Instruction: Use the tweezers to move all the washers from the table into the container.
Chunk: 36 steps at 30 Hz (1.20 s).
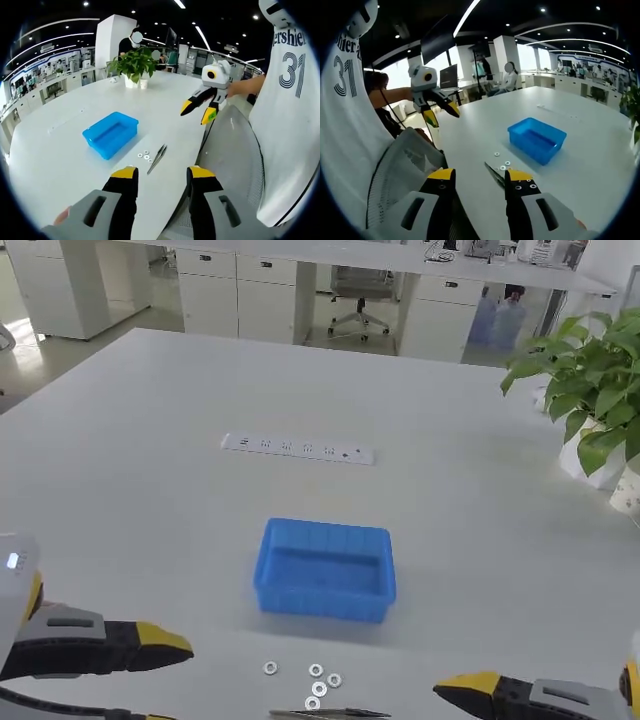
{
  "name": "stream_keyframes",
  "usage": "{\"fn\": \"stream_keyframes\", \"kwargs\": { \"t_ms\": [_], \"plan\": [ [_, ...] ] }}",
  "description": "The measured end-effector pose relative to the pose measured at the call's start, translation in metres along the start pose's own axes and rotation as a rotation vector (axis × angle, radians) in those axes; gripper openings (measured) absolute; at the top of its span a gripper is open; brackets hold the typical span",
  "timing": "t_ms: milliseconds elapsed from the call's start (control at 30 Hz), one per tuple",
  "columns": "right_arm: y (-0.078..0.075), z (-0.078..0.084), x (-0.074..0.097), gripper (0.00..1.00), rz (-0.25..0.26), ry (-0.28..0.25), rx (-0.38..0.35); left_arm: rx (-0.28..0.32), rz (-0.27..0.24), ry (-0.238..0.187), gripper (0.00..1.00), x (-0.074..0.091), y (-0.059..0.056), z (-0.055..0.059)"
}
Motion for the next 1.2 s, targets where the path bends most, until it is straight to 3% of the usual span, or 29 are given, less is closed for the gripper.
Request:
{"fn": "stream_keyframes", "kwargs": {
  "t_ms": [533,700,867,1033,1100,1200],
  "plan": [
    [-0.002,-0.001,-0.005,0.4,-0.01,0.01,0.003,-0.002,0.006,0.012,0.43,-0.003,0.005,0.001],
    [-0.003,0.002,-0.004,0.39,-0.01,0.019,0.002,0.005,0.007,0.035,0.43,-0.005,0.004,0.009],
    [-0.004,0.006,-0.004,0.39,-0.017,0.044,0.012,0.028,0.021,0.031,0.43,-0.008,0.003,0.014],
    [-0.009,0.012,-0.01,0.39,-0.014,0.067,0.015,0.017,0.024,0.042,0.43,-0.021,0.006,0.023],
    [-0.011,0.014,-0.013,0.39,-0.014,0.085,0.025,-0.001,0.021,0.084,0.43,-0.029,0.006,0.026],
    [-0.014,0.016,-0.019,0.38,-0.022,0.098,0.031,-0.021,0.024,0.092,0.42,-0.041,0.008,0.026]
  ]
}}
Point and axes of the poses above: the centre of the closed fingertips' face, and the gripper's own axes: x roughly backward along the fingers, y roughly to its left, z roughly out of its underside, the point moved 6 cm from there along x, roughly backward along the fingers, and after that the axes turned 8 degrees about -y, right-handed, at the moved point
